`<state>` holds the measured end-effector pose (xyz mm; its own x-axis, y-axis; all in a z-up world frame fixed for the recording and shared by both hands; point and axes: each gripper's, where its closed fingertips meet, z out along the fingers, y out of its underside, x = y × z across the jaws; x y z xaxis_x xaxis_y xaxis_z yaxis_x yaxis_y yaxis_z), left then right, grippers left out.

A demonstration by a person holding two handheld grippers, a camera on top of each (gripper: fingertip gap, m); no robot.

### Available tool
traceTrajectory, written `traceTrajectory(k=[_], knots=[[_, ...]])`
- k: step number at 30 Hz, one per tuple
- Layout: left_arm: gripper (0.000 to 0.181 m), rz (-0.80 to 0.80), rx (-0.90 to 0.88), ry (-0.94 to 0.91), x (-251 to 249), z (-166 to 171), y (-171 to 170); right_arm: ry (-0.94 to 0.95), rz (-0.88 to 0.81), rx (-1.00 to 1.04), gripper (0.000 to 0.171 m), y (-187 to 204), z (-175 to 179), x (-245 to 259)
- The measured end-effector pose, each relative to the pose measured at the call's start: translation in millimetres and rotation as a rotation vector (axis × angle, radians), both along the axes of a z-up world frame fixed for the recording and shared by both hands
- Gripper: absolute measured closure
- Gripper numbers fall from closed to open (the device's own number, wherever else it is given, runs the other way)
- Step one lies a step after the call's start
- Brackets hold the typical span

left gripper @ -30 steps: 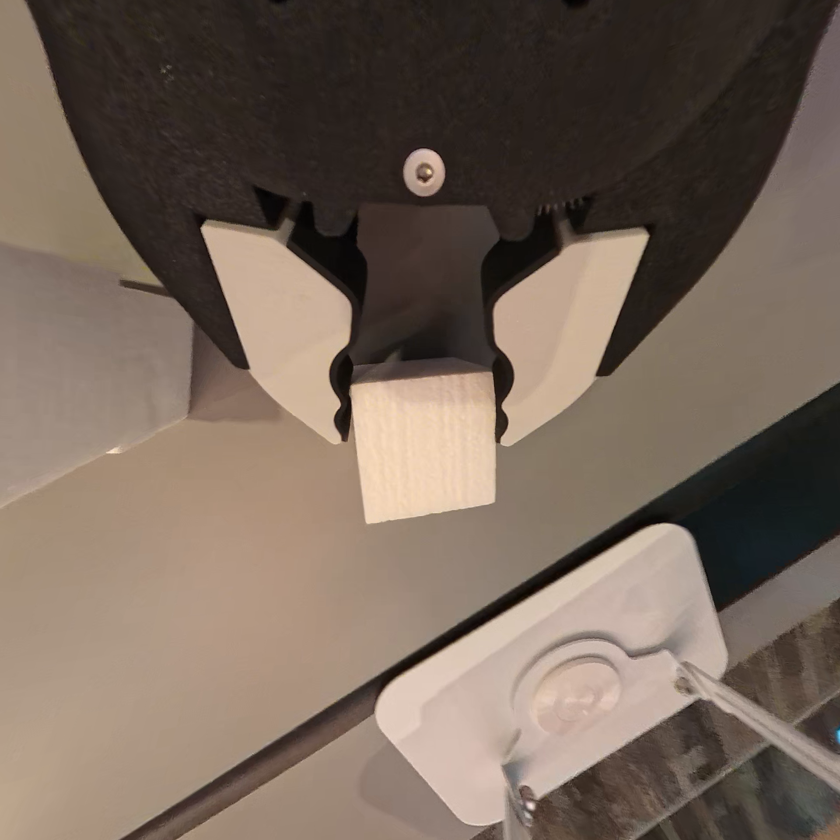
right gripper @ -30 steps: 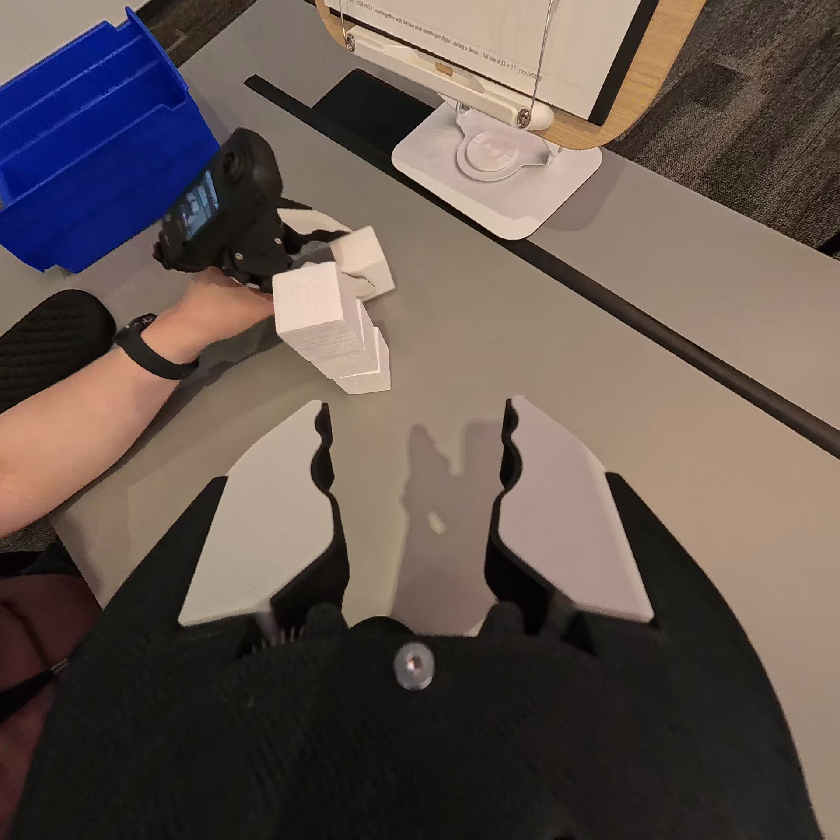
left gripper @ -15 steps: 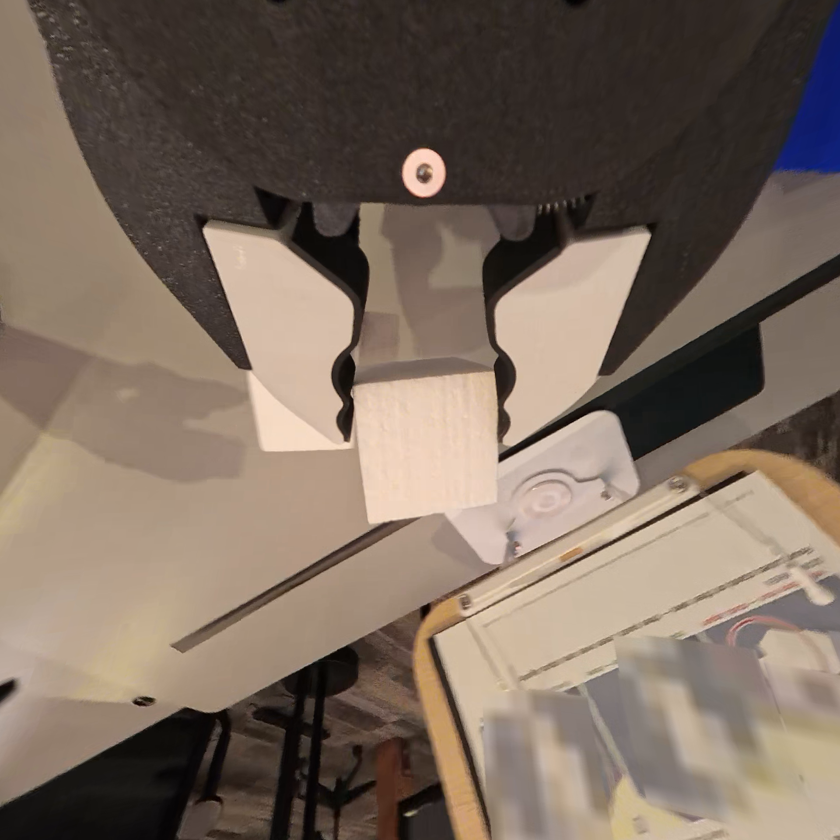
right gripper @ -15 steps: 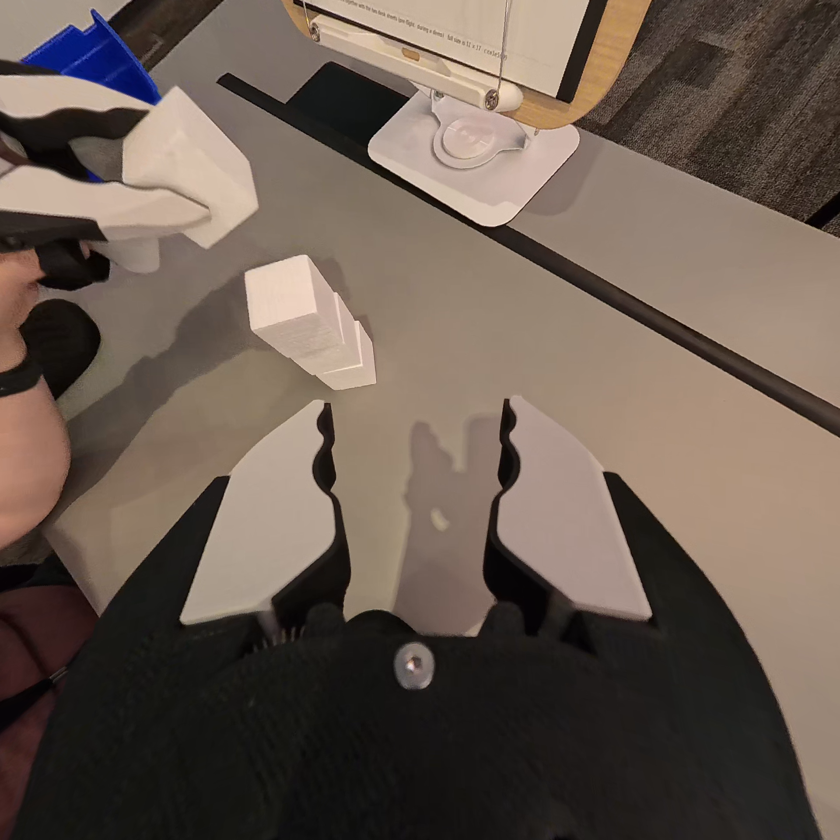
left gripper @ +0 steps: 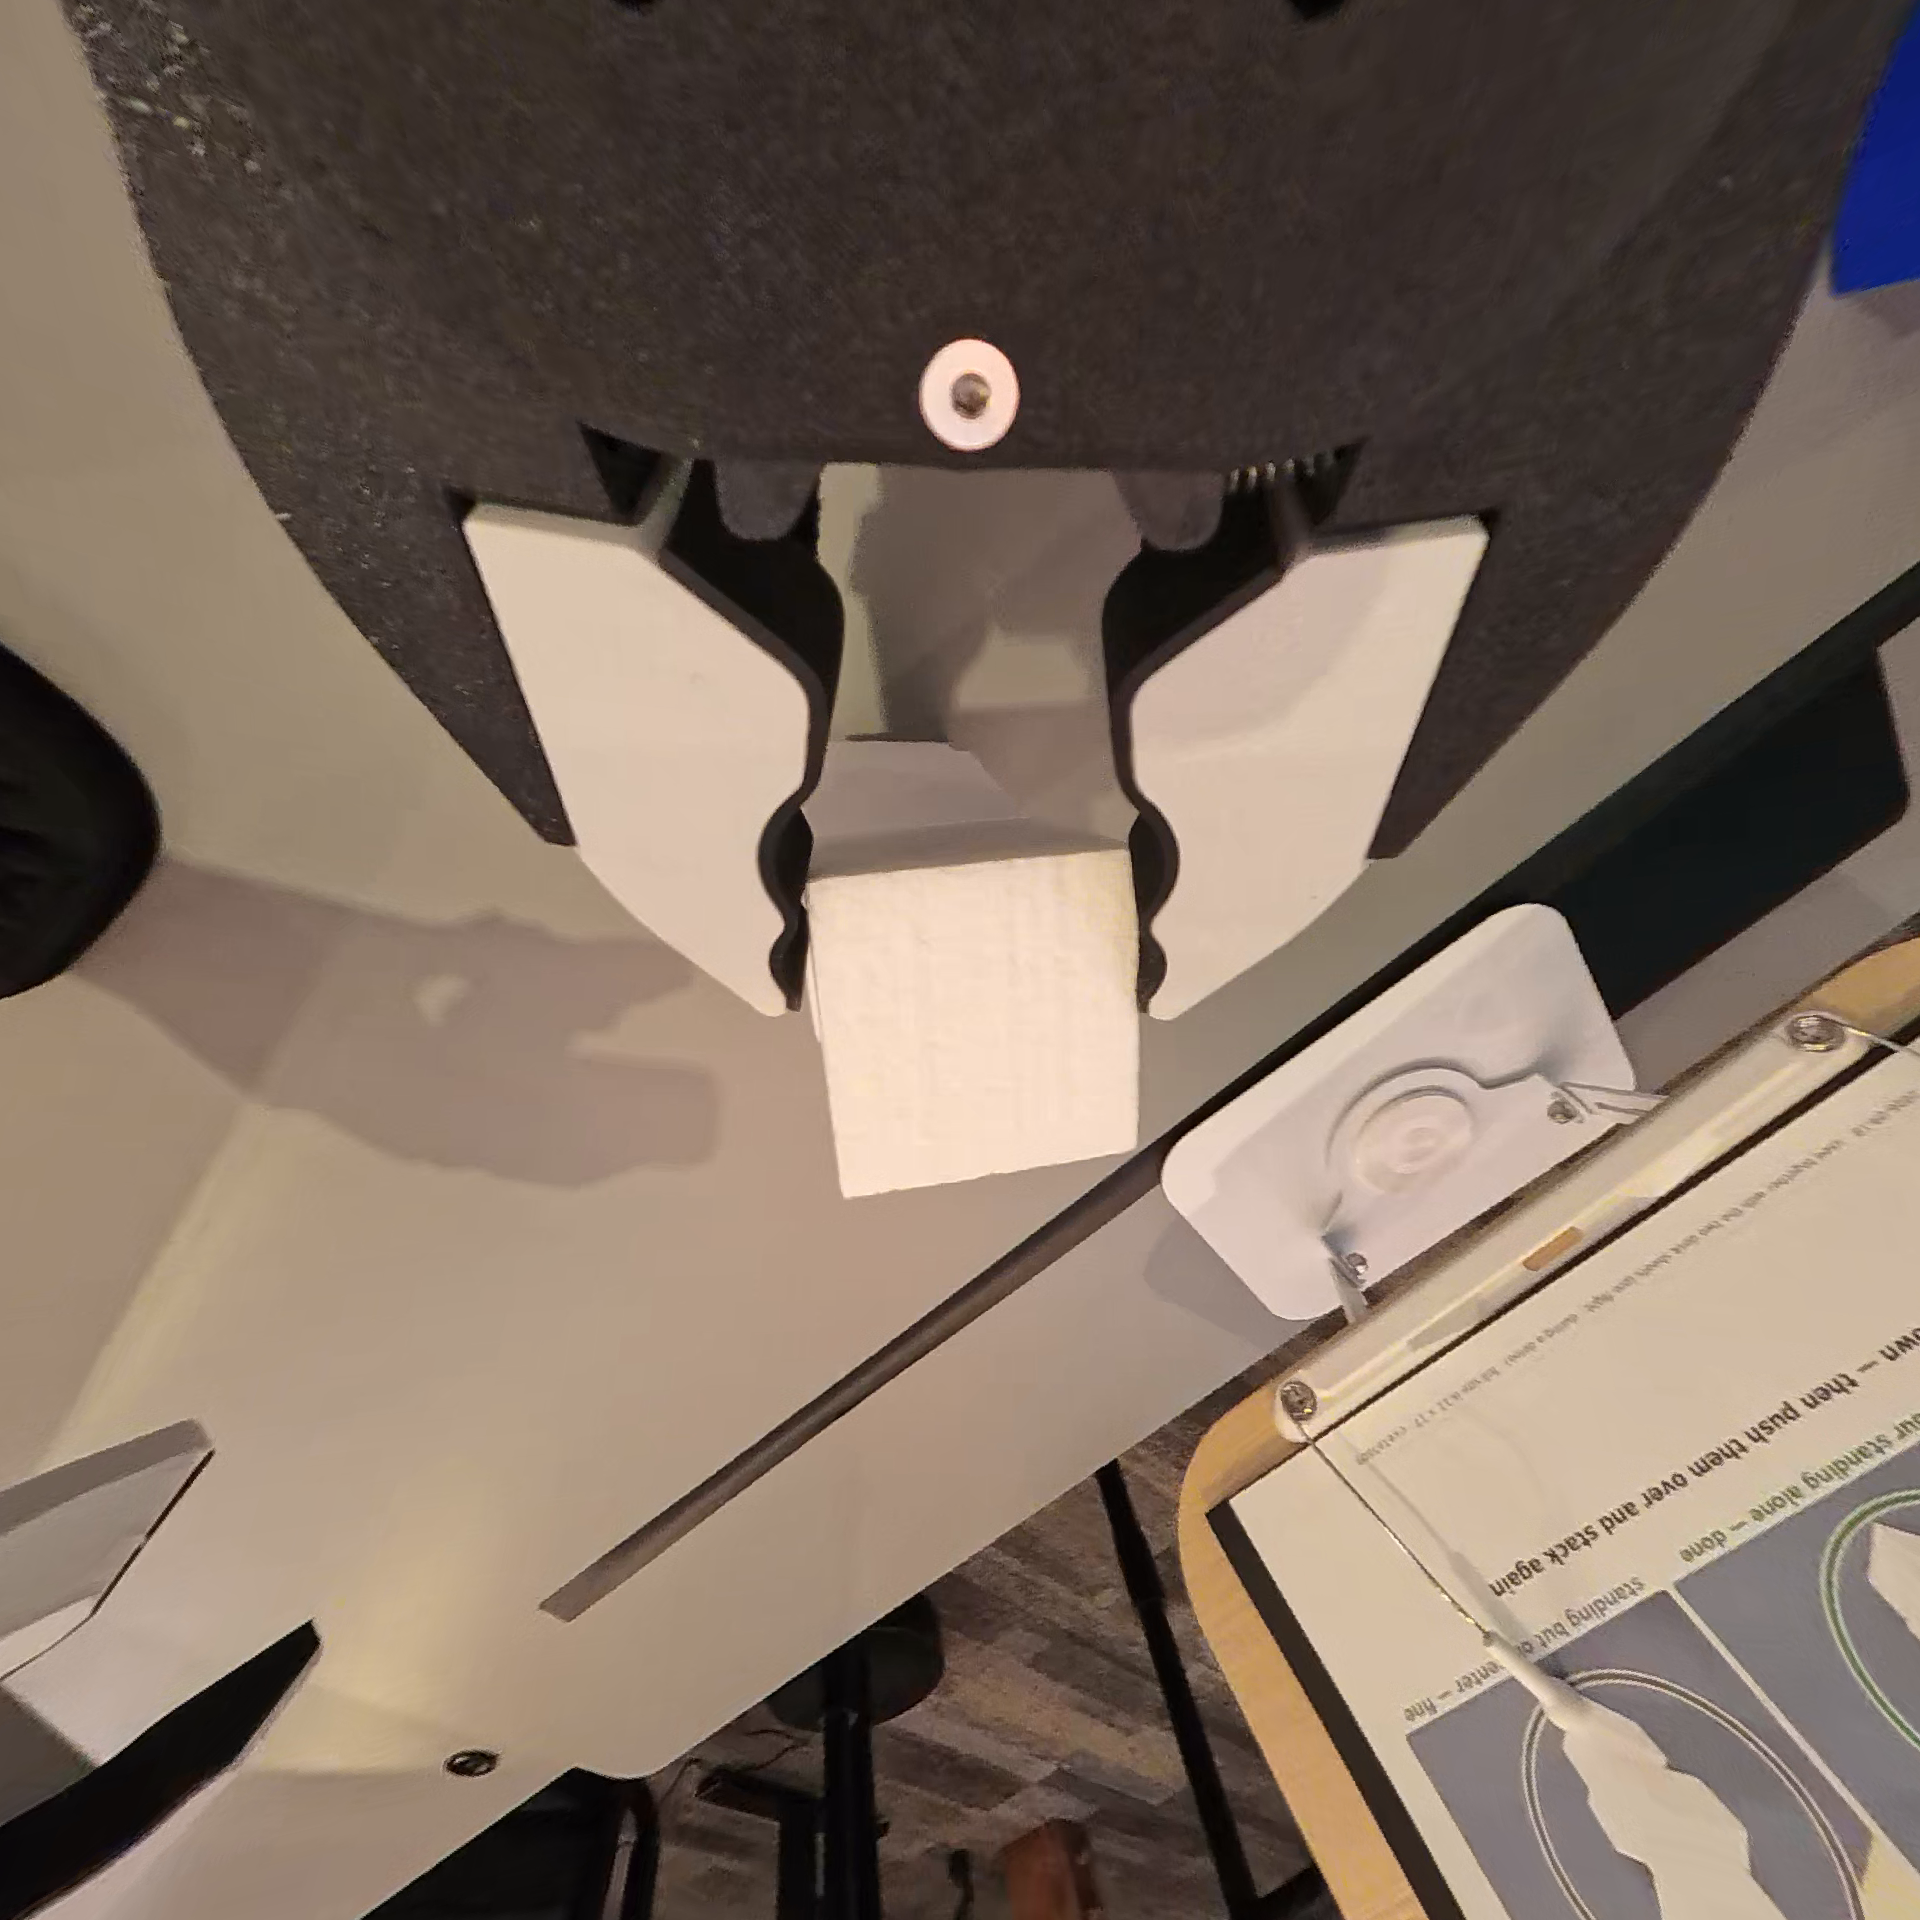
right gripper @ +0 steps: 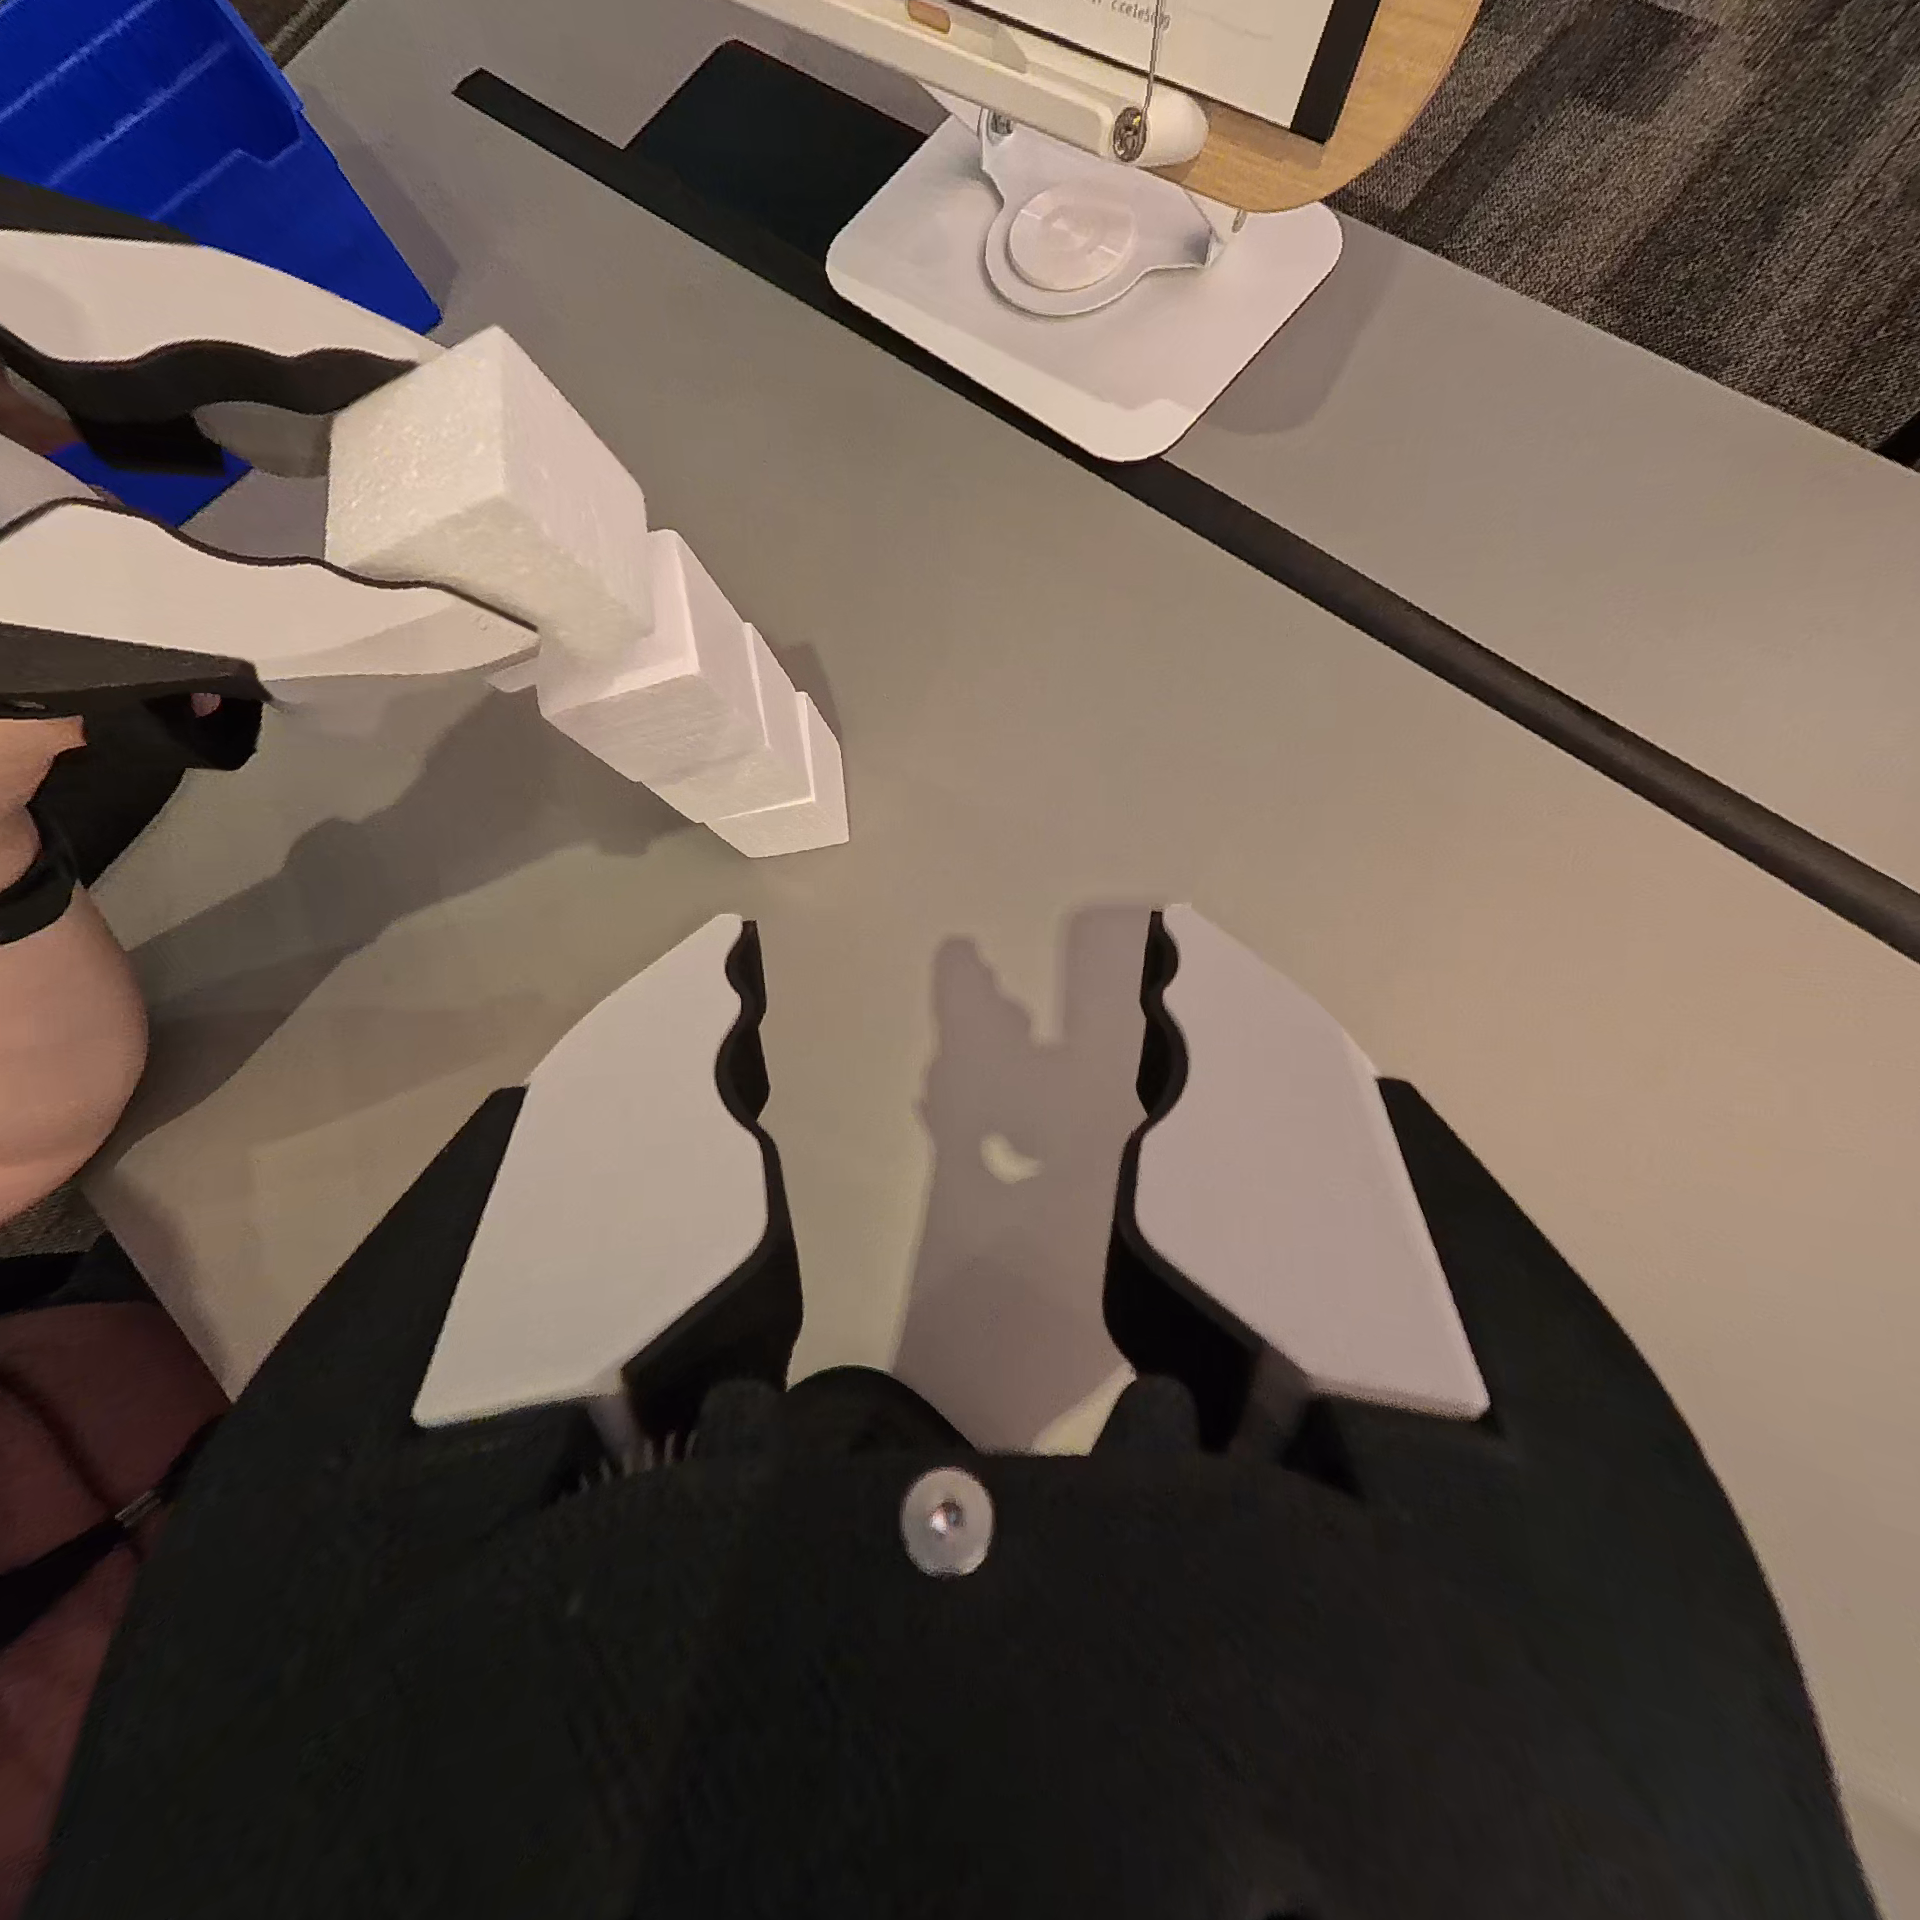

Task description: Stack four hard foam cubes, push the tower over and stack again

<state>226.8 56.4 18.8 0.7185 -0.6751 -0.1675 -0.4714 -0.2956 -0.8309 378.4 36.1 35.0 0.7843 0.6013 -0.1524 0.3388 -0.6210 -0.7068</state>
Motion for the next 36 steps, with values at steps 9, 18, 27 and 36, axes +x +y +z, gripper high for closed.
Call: traceTrajectory(k=[9, 18, 27, 36], knots=[[0.121, 0.011, 0.021, 0.082, 6, -7, -1, -0.005, -0.008, -0.010, 0.100, 1, -2, 3], [0.121, -0.001, 0.015, 0.084, 8, -10, 0, -0.011, -0.005, -0.028, 0.101, 1, -6, 3], [0.095, 0.011, 0.089, 0.045, 1, 8, 0, 0.024, 0.015, 0.007, 0.101, 7, 0, -5], [0.104, 0.215, 0.264, -0.178, -110, 88, -2, -0.016, 0.104, 0.162, 0.140, 31, -7, -9]])
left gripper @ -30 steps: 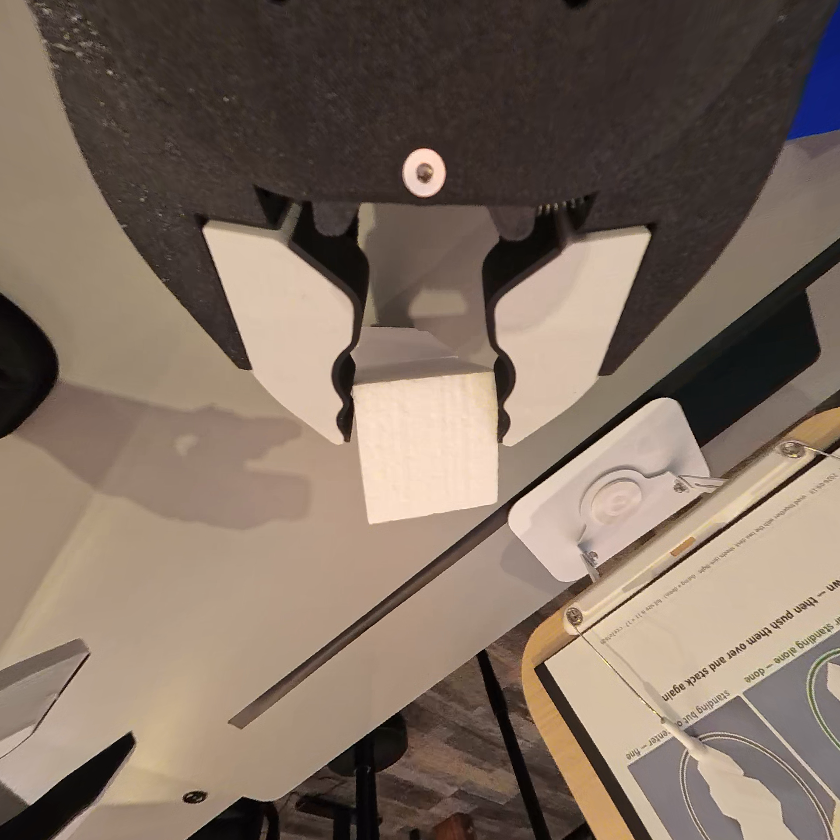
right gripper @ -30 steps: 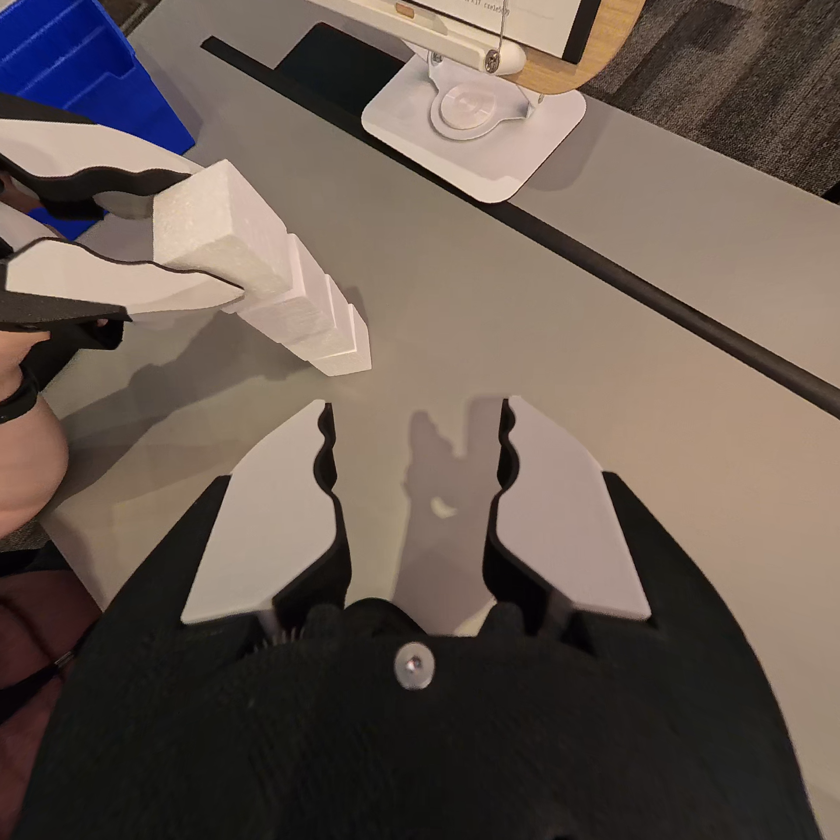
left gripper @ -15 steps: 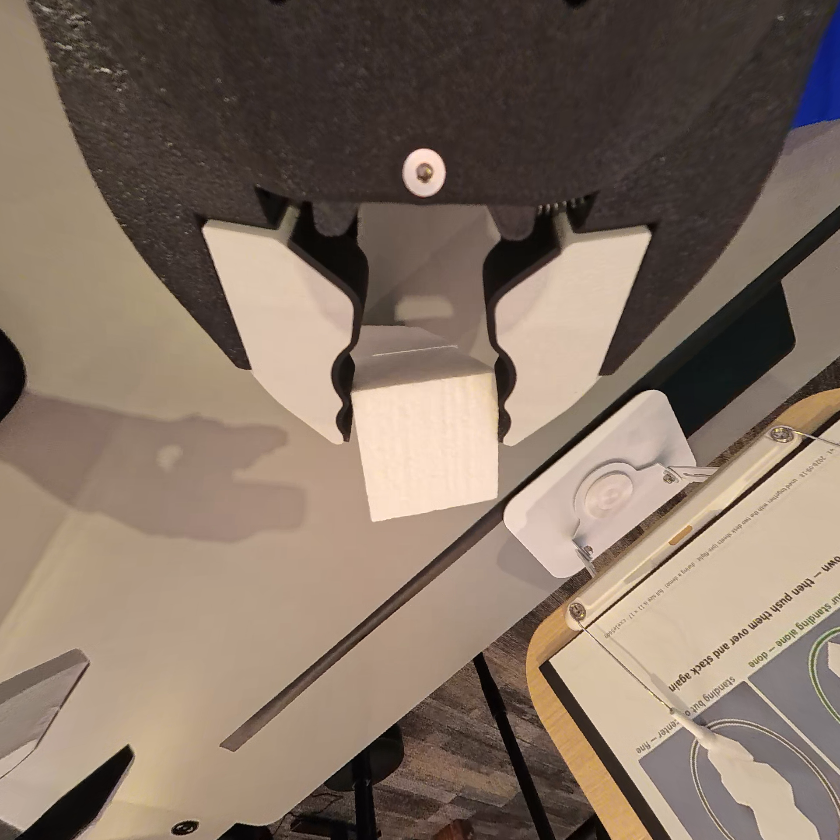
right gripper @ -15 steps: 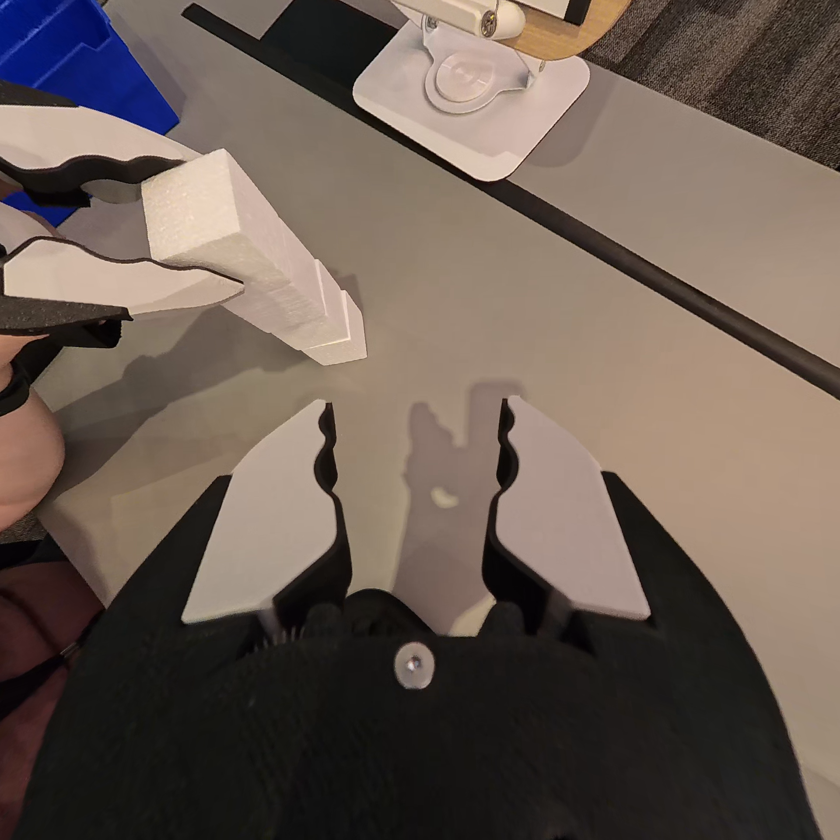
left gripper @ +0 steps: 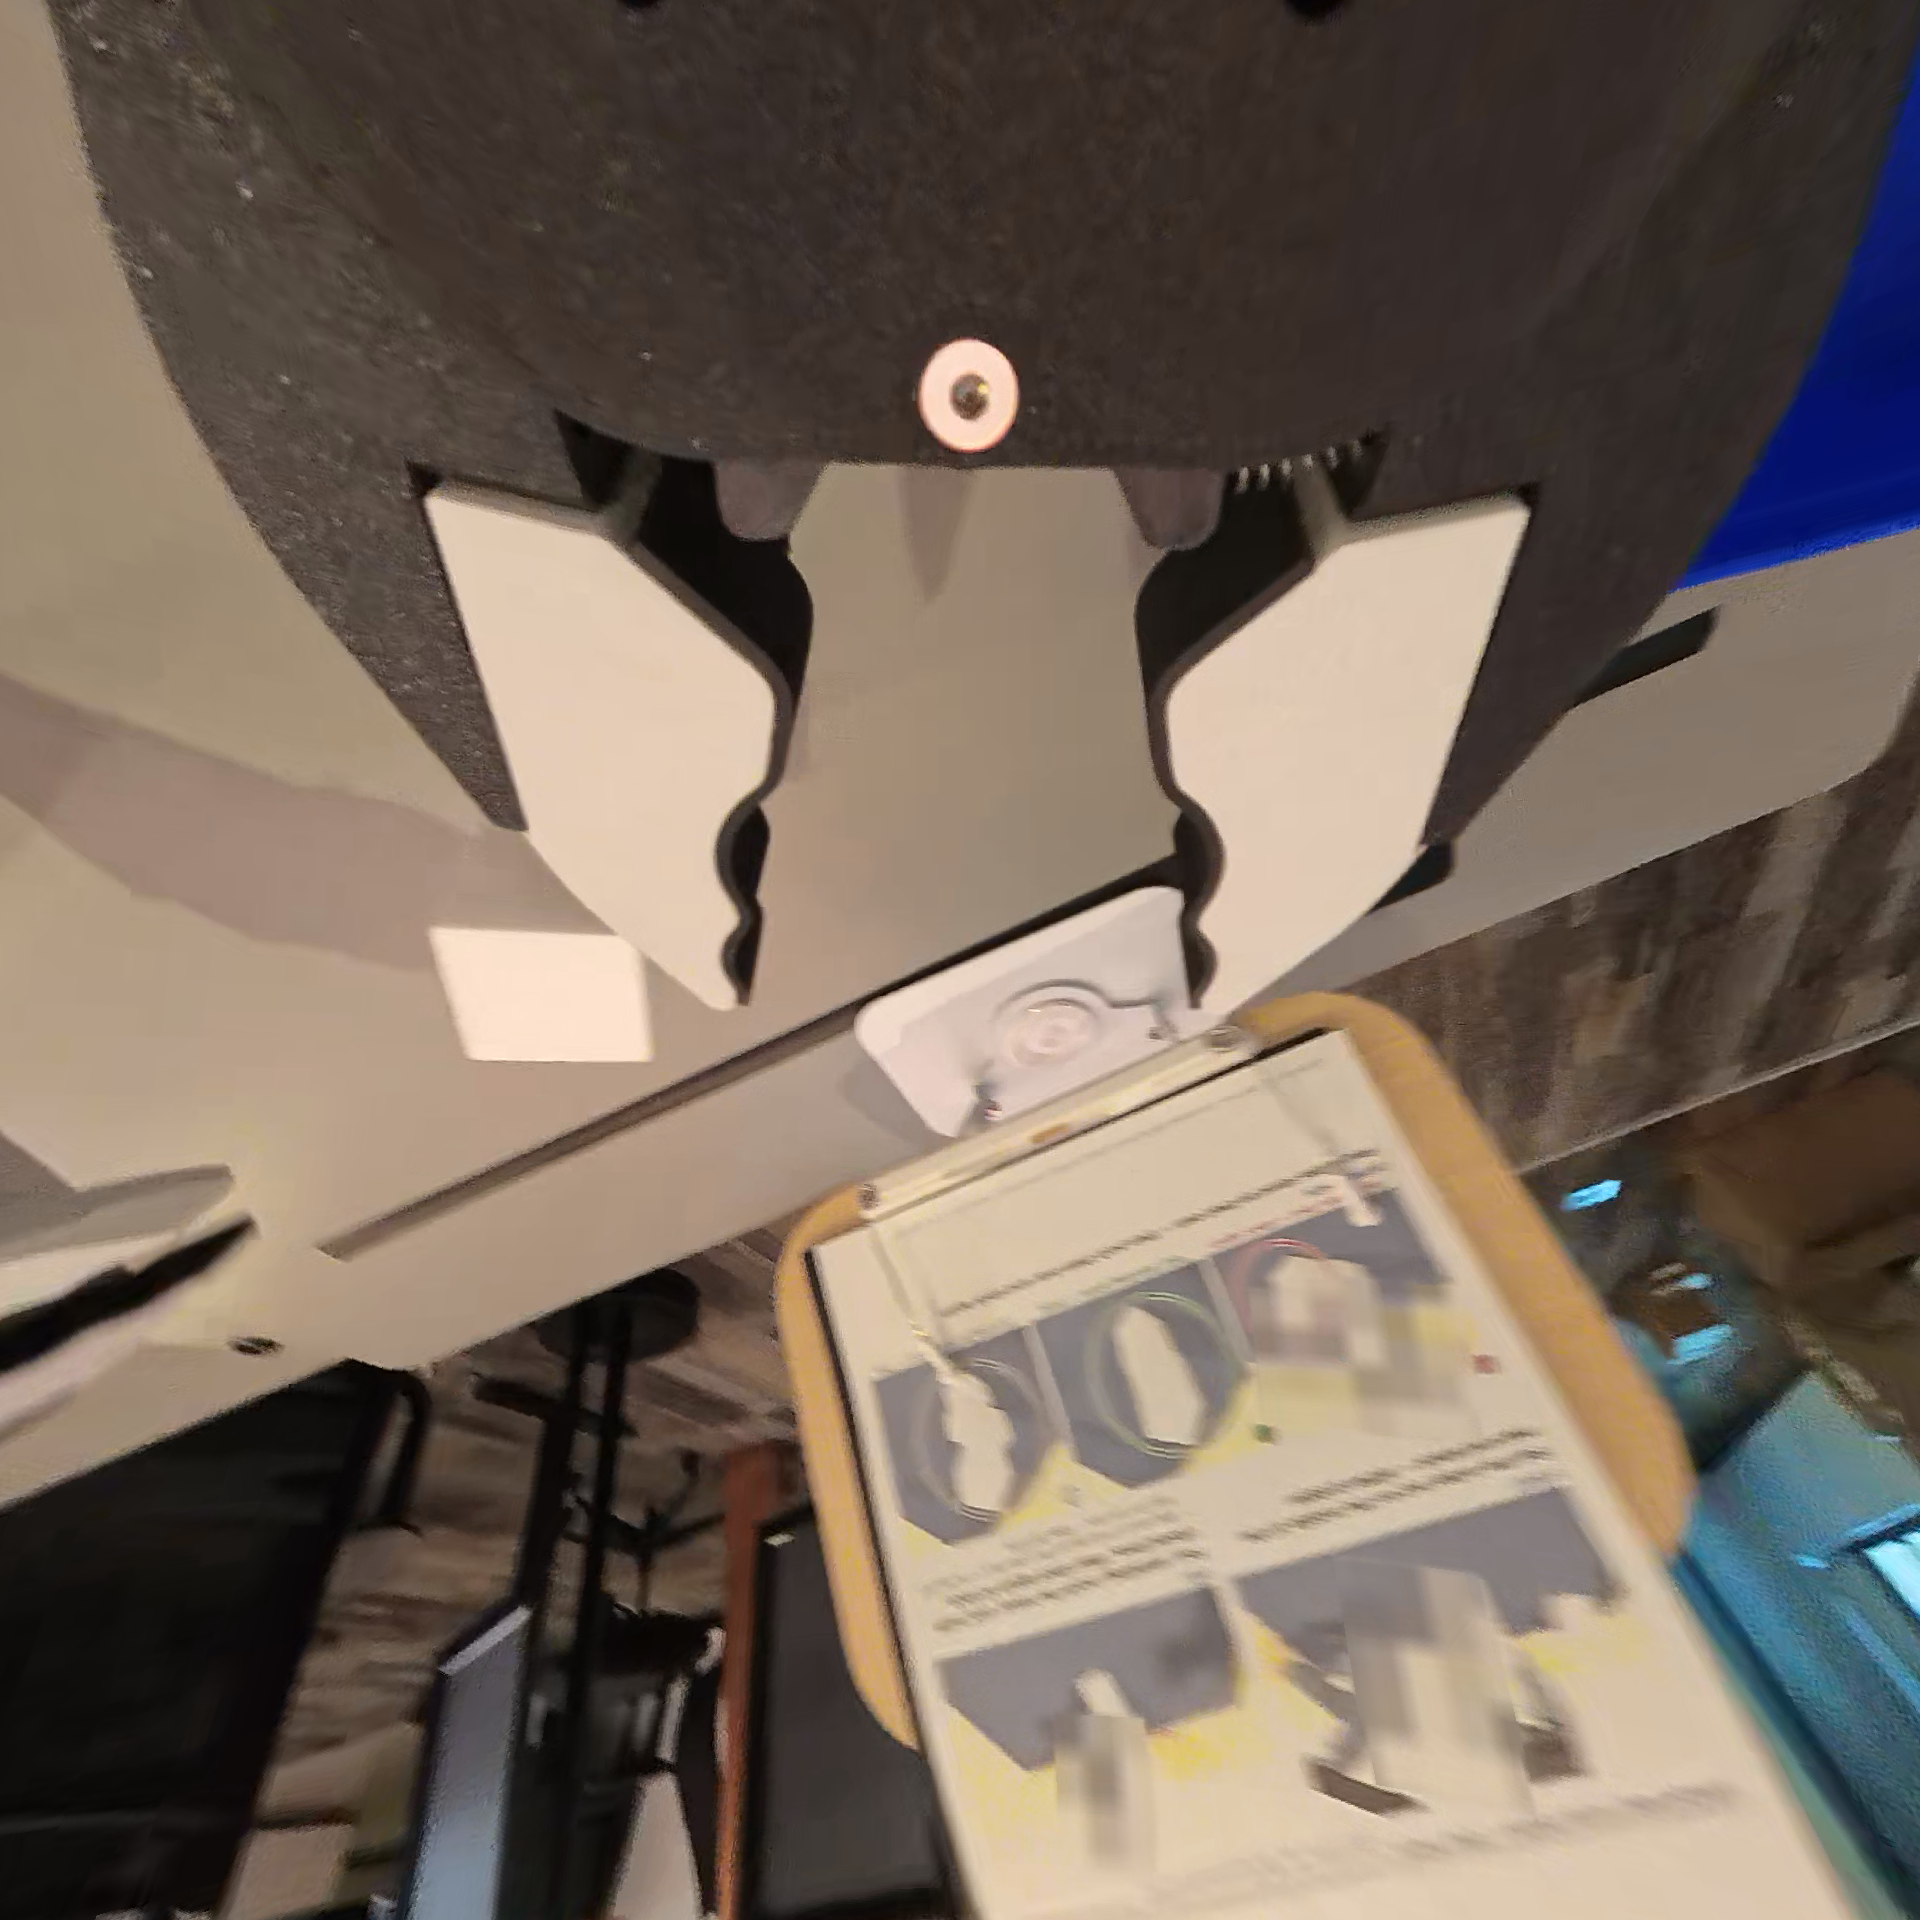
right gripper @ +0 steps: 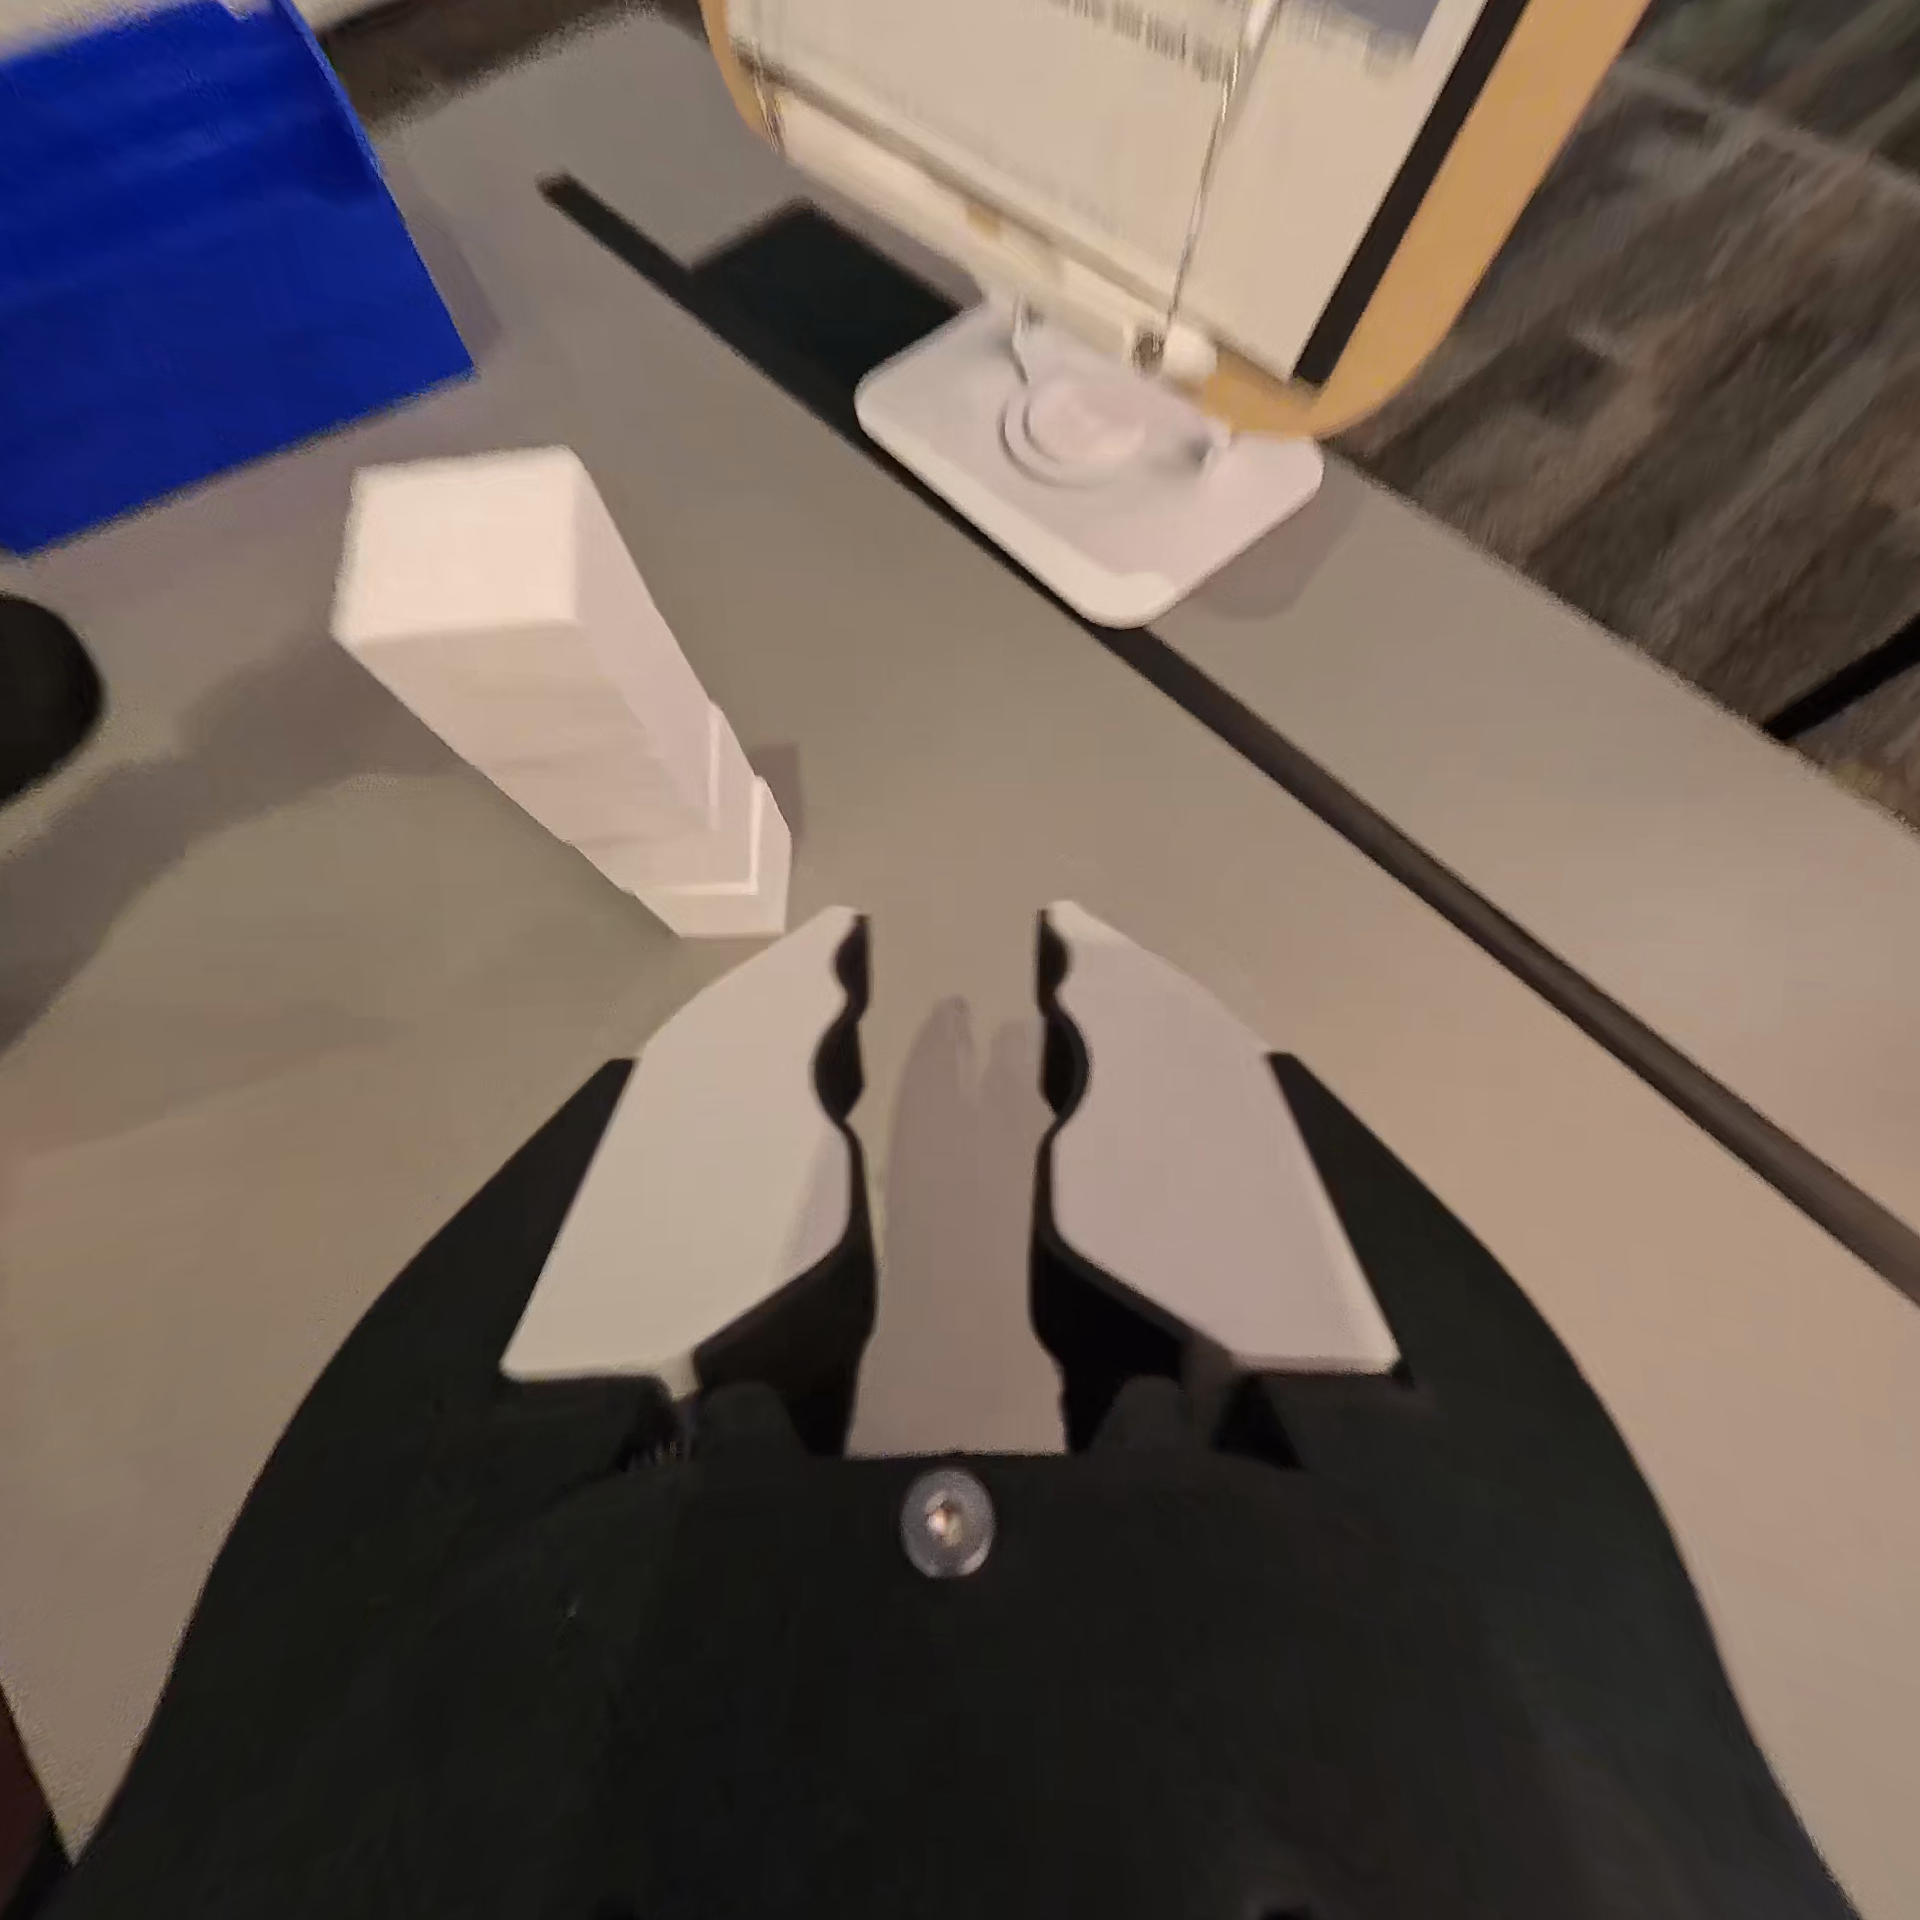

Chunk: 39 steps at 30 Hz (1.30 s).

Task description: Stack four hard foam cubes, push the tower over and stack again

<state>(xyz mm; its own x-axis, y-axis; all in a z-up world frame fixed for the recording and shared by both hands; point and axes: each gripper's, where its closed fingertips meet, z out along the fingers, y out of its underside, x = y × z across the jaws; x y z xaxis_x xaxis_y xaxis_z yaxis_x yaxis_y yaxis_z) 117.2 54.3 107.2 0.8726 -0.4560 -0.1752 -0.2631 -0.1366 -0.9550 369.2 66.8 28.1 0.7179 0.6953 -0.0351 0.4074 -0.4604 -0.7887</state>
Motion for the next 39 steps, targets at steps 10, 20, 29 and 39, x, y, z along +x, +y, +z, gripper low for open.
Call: traceTrajectory(k=[10, 20, 29, 39], knots=[[0.181, 0.076, 0.023, 0.006, -63, 5, -5, -0.120, -0.262, -0.427, 0.171, 48, -147, 2], [0.181, 0.042, 0.012, -0.014, -57, 7, -8, -0.239, -0.031, -0.403, 0.170, 23, -162, -102], [0.179, 0.056, 0.012, 0.000, -60, 9, -13, -0.251, 0.126, -0.171, 0.170, -6, -106, -161], [0.161, 0.088, 0.022, -0.004, -75, 18, -25, -0.286, 0.136, 0.041, 0.170, -5, -67, -159]])
